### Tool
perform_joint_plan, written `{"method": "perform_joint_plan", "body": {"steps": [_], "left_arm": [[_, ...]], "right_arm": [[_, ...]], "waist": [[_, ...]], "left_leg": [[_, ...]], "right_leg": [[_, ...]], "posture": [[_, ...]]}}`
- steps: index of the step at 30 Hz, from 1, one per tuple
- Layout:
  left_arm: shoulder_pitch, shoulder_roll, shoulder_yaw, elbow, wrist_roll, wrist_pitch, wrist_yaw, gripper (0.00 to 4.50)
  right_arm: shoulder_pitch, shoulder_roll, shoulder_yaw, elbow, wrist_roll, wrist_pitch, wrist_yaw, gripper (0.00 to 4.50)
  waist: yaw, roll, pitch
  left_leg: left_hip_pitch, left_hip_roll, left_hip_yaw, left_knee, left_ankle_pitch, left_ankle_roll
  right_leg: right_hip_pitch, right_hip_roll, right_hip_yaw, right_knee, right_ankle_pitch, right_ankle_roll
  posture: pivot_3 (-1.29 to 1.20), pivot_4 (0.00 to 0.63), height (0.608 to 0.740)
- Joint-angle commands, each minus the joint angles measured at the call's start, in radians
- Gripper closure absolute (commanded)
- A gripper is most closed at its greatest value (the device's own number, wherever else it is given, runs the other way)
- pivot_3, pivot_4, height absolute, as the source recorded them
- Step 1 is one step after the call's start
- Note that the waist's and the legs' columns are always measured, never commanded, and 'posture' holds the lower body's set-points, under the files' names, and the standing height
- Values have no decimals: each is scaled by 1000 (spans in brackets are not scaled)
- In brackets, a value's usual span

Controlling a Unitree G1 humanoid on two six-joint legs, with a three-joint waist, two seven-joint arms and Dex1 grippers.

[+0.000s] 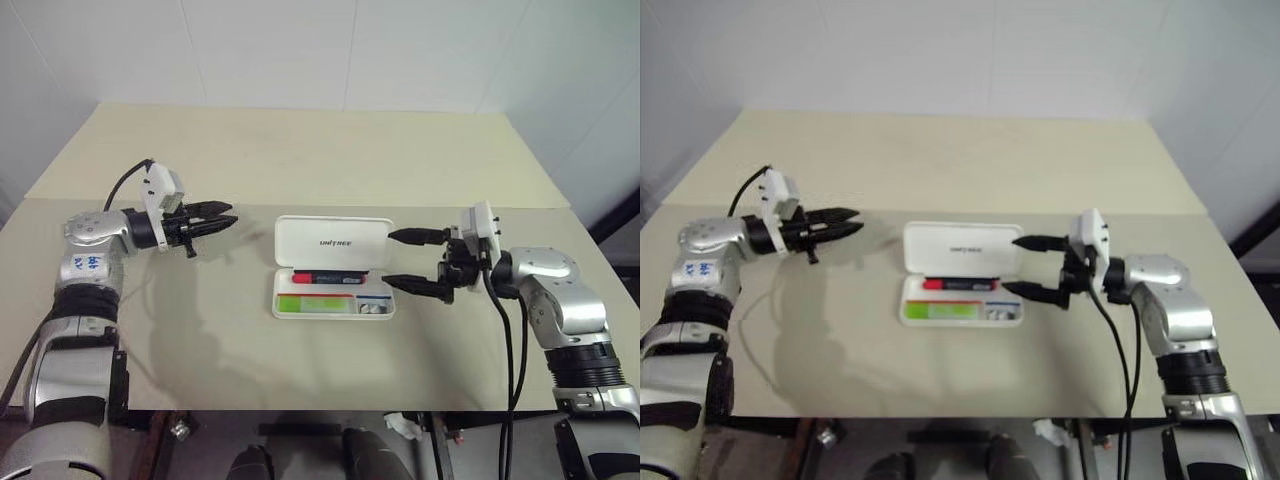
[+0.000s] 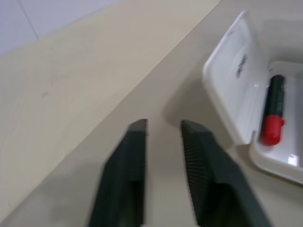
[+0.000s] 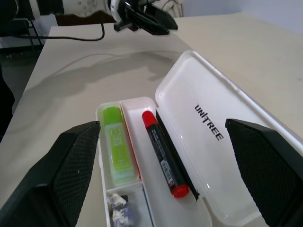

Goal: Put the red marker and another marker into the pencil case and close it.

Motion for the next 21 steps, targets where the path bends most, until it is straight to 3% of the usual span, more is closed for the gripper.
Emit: {"method": "perform_joint_plan", "body": {"steps": [1,12,16,21], "left_arm": [[-91,-20,-20,145,77,-75,60,4486],[-233,-187,-24,324,171,18,164,4486],[-248,-220,-7,328,162,44,79,4486],[-272,-222,-3,305,149,57,-149,4486]], "right_arm": [[9,-23,-40,-30,13,-17,1,0],[27,-38,-59,-54,13,-12,-32,0],[35,-46,-63,-65,15,-11,-41,0],[64,-96,-98,-72,42,14,-5,0]], "waist": [[1,0,0],[2,0,0],[1,0,0],[3,1,0]], "left_leg": [[-1,0,0,0,0,0],[-3,0,-1,2,0,0],[-3,0,-2,2,0,0],[-3,0,-3,1,0,0]], "right_leg": [[0,0,0,0,0,0],[-1,1,0,1,0,1],[-1,1,0,1,0,1],[-1,3,0,2,0,1]], "posture": [[0,150,740],[0,150,740],[0,150,740],[0,150,740]]}}
